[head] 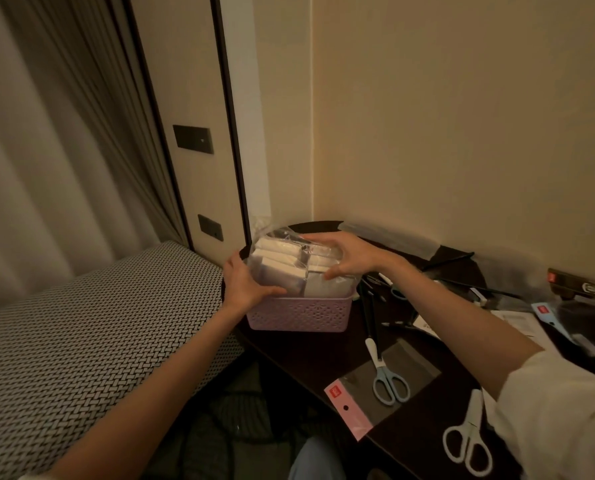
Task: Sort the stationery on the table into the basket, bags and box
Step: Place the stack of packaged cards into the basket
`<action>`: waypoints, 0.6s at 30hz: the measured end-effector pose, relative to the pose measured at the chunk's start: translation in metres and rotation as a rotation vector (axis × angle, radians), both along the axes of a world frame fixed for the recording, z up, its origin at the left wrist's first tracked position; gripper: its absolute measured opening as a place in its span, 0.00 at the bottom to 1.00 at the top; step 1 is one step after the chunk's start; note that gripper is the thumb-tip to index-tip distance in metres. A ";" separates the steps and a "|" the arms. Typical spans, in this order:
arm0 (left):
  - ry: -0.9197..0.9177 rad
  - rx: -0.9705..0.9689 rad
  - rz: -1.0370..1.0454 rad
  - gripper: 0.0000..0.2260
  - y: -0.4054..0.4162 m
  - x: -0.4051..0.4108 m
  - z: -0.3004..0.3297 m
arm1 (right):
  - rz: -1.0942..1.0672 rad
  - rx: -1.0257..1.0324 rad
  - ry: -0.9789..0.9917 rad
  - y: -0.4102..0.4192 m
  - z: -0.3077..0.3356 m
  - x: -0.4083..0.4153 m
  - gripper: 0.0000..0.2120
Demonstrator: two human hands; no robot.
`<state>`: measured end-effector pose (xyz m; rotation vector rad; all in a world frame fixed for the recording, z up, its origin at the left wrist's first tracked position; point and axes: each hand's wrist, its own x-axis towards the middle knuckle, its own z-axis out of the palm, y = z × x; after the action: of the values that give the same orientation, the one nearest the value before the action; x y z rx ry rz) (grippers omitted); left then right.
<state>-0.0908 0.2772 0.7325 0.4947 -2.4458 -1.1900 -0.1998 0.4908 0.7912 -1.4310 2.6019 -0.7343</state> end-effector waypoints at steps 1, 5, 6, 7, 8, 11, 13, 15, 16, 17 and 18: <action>-0.013 0.025 -0.039 0.58 -0.007 -0.001 -0.002 | 0.002 0.009 -0.001 0.000 0.000 0.000 0.43; -0.050 0.093 -0.210 0.53 -0.026 0.000 -0.002 | -0.001 0.031 -0.062 0.000 0.000 -0.003 0.41; -0.063 0.093 -0.258 0.51 -0.028 0.000 -0.001 | -0.005 0.038 -0.073 0.000 0.000 -0.003 0.40; -0.091 0.087 -0.300 0.51 -0.029 0.000 0.000 | -0.011 0.043 -0.081 0.000 -0.001 -0.004 0.39; -0.117 0.078 -0.346 0.51 -0.029 0.001 0.001 | -0.010 0.046 -0.087 0.000 -0.002 -0.005 0.38; -0.129 -0.099 -0.397 0.57 -0.038 -0.007 -0.005 | 0.002 0.047 -0.116 0.000 0.000 -0.005 0.34; -0.150 -0.240 -0.390 0.59 -0.045 -0.017 -0.011 | 0.005 0.059 -0.141 -0.001 0.001 -0.005 0.34; -0.196 -0.312 -0.377 0.62 -0.038 -0.014 -0.001 | 0.016 0.106 -0.141 -0.004 0.000 -0.005 0.33; -0.226 -0.321 -0.381 0.64 -0.038 -0.016 0.000 | 0.029 0.145 -0.129 -0.007 0.000 -0.005 0.33; -0.250 -0.318 -0.403 0.66 -0.036 -0.017 0.001 | 0.046 0.184 -0.122 -0.010 -0.002 -0.005 0.33; -0.265 -0.295 -0.427 0.68 -0.036 -0.019 0.001 | 0.059 0.212 -0.124 -0.013 -0.003 -0.005 0.32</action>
<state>-0.1095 0.2410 0.7339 0.0418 -2.9962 -0.9256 -0.2046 0.4778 0.7879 -1.3481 2.4482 -0.5057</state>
